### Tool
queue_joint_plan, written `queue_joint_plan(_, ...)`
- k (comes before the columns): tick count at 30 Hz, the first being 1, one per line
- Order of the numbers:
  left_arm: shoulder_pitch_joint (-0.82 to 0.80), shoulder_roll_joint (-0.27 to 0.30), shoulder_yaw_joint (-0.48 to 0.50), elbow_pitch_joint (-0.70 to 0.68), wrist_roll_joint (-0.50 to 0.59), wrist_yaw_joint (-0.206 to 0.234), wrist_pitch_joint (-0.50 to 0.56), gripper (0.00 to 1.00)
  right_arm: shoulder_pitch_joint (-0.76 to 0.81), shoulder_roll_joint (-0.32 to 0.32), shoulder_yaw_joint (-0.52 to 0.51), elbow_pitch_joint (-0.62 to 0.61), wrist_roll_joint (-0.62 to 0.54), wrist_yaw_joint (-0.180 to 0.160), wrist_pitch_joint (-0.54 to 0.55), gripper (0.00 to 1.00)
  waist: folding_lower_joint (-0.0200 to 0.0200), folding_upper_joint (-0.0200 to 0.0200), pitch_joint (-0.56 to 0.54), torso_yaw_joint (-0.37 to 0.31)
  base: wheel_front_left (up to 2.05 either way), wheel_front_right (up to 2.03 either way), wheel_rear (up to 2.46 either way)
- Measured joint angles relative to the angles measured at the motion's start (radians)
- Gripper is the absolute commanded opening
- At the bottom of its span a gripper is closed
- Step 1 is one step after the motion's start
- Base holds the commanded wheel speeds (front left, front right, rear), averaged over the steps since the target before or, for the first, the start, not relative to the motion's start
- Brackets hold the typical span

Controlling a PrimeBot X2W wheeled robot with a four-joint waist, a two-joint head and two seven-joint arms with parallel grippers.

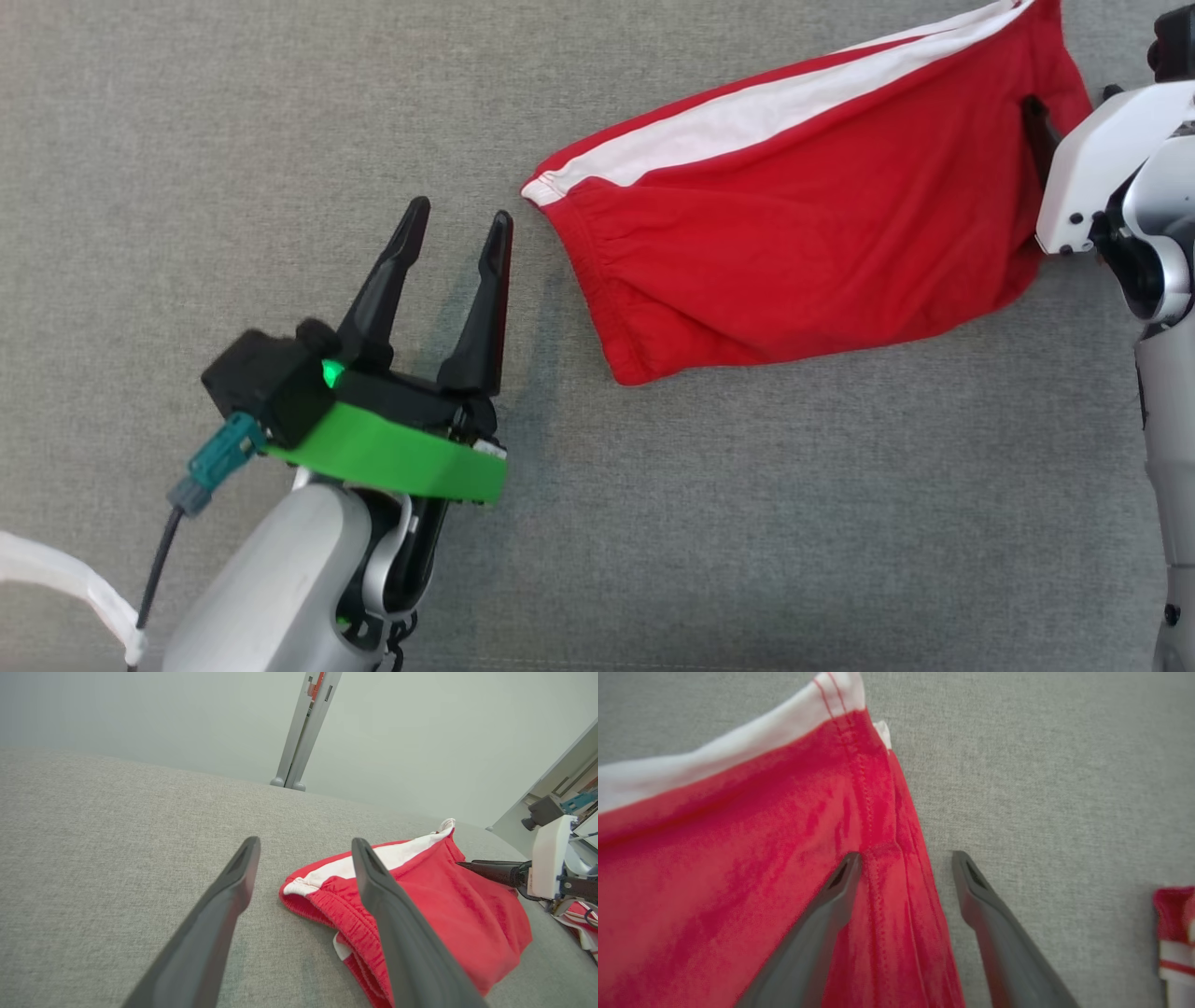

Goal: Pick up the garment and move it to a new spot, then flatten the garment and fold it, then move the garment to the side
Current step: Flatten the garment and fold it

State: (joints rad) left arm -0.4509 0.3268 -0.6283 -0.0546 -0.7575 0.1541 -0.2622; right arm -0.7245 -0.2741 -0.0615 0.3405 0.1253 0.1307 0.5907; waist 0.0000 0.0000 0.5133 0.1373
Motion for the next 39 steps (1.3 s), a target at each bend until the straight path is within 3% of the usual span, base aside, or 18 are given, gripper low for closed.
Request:
queue_joint_plan(3, 0.054, -0.034, 0.058, -0.012, 0.077, -0.038, 0.0, 1.0, -0.022, 0.006, -0.016, 0.039, 0.007, 0.0, 0.026, 1.0, 0.0, 0.0, 0.007, 0.016, 0.0, 0.0, 0.0)
queue_joint_plan(4, 0.071, -0.046, 0.083, -0.014, 0.1, -0.053, 0.0, 1.0, -0.023, 0.009, -0.027, 0.046, 0.022, 0.0, 0.026, 0.46, 0.0, 0.0, 0.007, 0.023, 0.0, 0.0, 0.0)
queue_joint_plan(5, 0.08, -0.05, 0.096, -0.014, 0.127, -0.067, 0.0, 1.0, -0.023, 0.013, -0.035, 0.051, 0.042, 0.0, 0.022, 0.0, 0.0, 0.0, 0.006, 0.026, 0.0, 0.0, 0.0)
queue_joint_plan(14, 0.264, -0.113, 0.257, 0.001, 0.336, -0.153, 0.0, 1.0, 0.093, 0.068, -0.124, 0.028, 0.232, 0.0, -0.051, 0.0, 0.0, 0.0, -0.072, 0.028, 0.0, 0.0, 0.0)
queue_joint_plan(20, 0.377, -0.179, 0.33, -0.007, 0.414, -0.191, 0.0, 1.0, 0.184, -0.01, -0.257, -0.036, 0.248, 0.0, -0.055, 0.0, 0.0, 0.0, -0.157, -0.004, 0.0, 0.0, 0.0)
queue_joint_plan(25, 0.429, -0.227, 0.378, 0.002, 0.455, -0.221, 0.0, 1.0, 0.191, -0.021, -0.31, -0.113, 0.233, 0.0, -0.043, 0.0, 0.0, 0.0, -0.206, -0.017, 0.0, 0.0, 0.0)
queue_joint_plan(33, 0.455, -0.267, 0.407, 0.037, 0.47, -0.253, 0.0, 1.0, 0.191, 0.086, -0.072, -0.244, 0.258, 0.0, 0.042, 0.0, 0.0, 0.0, -0.235, 0.007, 0.0, 0.0, 0.0)
queue_joint_plan(39, 0.447, -0.274, 0.392, 0.073, 0.469, -0.267, 0.0, 1.0, 0.189, 0.198, 0.118, -0.168, 0.229, 0.0, 0.035, 0.0, 0.0, 0.0, -0.232, 0.027, 0.0, 0.0, 0.0)
